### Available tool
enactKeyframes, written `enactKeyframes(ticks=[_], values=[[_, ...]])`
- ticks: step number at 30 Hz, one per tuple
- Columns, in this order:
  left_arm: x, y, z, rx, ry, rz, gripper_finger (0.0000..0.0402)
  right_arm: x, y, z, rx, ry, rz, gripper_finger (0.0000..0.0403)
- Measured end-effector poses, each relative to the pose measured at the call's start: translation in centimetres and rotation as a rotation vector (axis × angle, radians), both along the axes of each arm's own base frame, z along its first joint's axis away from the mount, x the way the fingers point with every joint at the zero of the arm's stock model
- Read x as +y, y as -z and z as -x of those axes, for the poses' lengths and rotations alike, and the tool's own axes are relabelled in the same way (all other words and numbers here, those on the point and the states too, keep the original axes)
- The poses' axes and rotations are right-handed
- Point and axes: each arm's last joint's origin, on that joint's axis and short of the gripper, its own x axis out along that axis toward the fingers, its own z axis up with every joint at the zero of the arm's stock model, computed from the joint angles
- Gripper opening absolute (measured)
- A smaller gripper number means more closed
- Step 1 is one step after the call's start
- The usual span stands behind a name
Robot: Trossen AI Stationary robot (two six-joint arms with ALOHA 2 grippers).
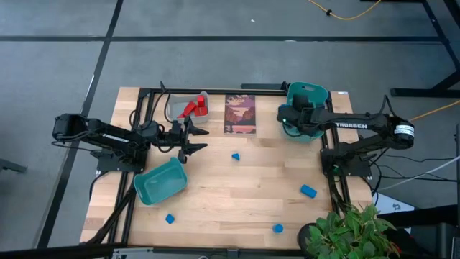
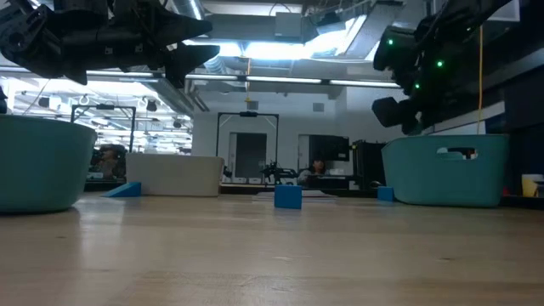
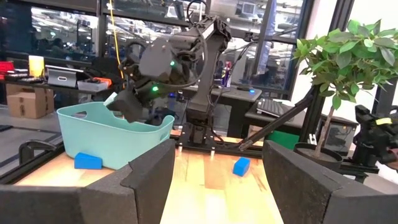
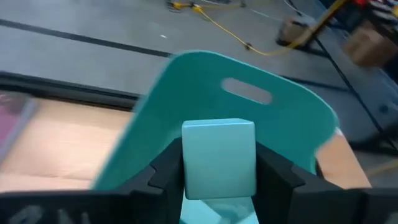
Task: Sort & place blocks by color
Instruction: Put the light blue block into the right green bin
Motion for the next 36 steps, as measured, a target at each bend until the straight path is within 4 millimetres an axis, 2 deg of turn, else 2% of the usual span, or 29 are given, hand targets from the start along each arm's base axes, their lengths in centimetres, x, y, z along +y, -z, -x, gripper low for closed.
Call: enactKeyframes(ticks=[12, 21, 30, 36], values=[[0.0, 0.0, 0.0, 0.000, 0.000, 0.000, 0.0236, -1.3, 0.7, 3.0, 0.060, 0.194, -0.115, 0.0139], [0.0, 0.0, 0.0, 0.001, 0.000, 0.000, 0.0236, -3.4, 1.0, 4.2, 0.096, 0.160, -0.321, 0.0139], [0.0, 0.0, 0.0, 0.000, 0.000, 0.000, 0.0236, -4.9, 1.2, 4.4, 0.036, 0.067, -0.422, 0.0139], [0.0, 0.0, 0.0, 0.000, 0.000, 0.000, 0.0236, -4.7, 3.9, 5.6, 0.010, 0.041, -0.529, 0.0139]])
